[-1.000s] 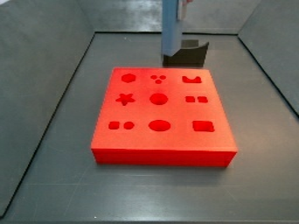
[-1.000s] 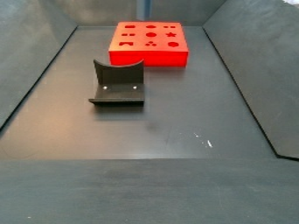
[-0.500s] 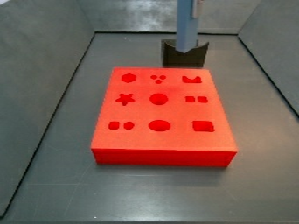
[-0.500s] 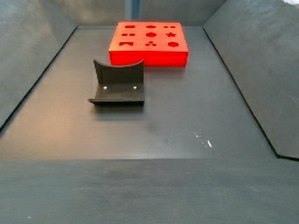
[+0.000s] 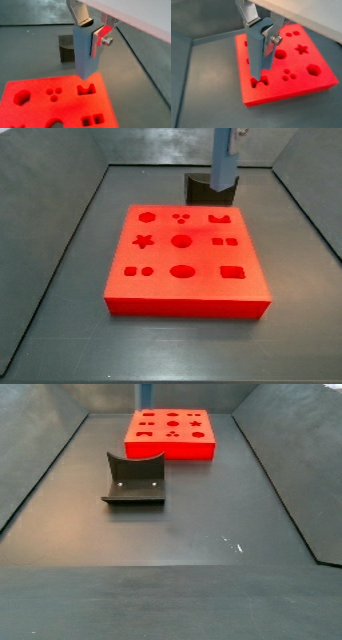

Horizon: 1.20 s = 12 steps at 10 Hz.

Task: Insert the arch object.

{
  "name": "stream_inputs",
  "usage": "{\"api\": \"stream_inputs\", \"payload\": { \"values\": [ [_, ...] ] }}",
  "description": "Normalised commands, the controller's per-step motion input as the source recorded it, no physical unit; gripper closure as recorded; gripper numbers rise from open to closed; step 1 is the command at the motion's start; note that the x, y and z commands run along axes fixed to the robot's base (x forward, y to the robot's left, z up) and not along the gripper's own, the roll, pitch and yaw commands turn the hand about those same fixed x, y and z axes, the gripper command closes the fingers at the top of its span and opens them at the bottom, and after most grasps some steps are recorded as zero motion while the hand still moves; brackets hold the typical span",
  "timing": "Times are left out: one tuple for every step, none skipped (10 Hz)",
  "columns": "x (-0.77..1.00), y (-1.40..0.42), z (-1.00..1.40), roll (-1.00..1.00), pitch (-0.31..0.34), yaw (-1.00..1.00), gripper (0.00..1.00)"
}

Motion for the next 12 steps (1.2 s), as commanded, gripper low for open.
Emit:
{"api": "stream_inputs", "payload": {
  "values": [
    [0.0, 0.0, -0.17, -0.01, 0.479, -0.66, 1.0],
    [0.0, 0.0, -0.17, -0.01, 0.474, -0.66, 1.0],
    [0.0, 0.0, -0.16, -0.01, 0.483, -0.66, 1.0],
    [0.0, 0.0, -0.15, -0.02, 0.484, -0.65, 1.0],
    [0.0, -0.01, -0.13, -0.02, 0.5, -0.63, 1.0],
    [0.0, -0.01, -0.12, -0.03, 0.5, -0.61, 1.0],
    [0.0, -0.07, -0.09, -0.09, 0.444, -0.63, 1.0],
    [0.37, 0.0, -0.12, -0.27, 0.0, -0.59, 1.0],
    [0.49, 0.0, -0.01, -0.36, -0.171, -0.47, 1.0],
    [0.46, 0.0, -0.07, -0.38, -0.219, -0.46, 1.0],
    [0.4, 0.0, -0.09, -0.36, -0.243, -0.49, 1.0],
    [0.39, 0.0, -0.14, -0.23, -0.237, -0.53, 1.0]
  ]
}}
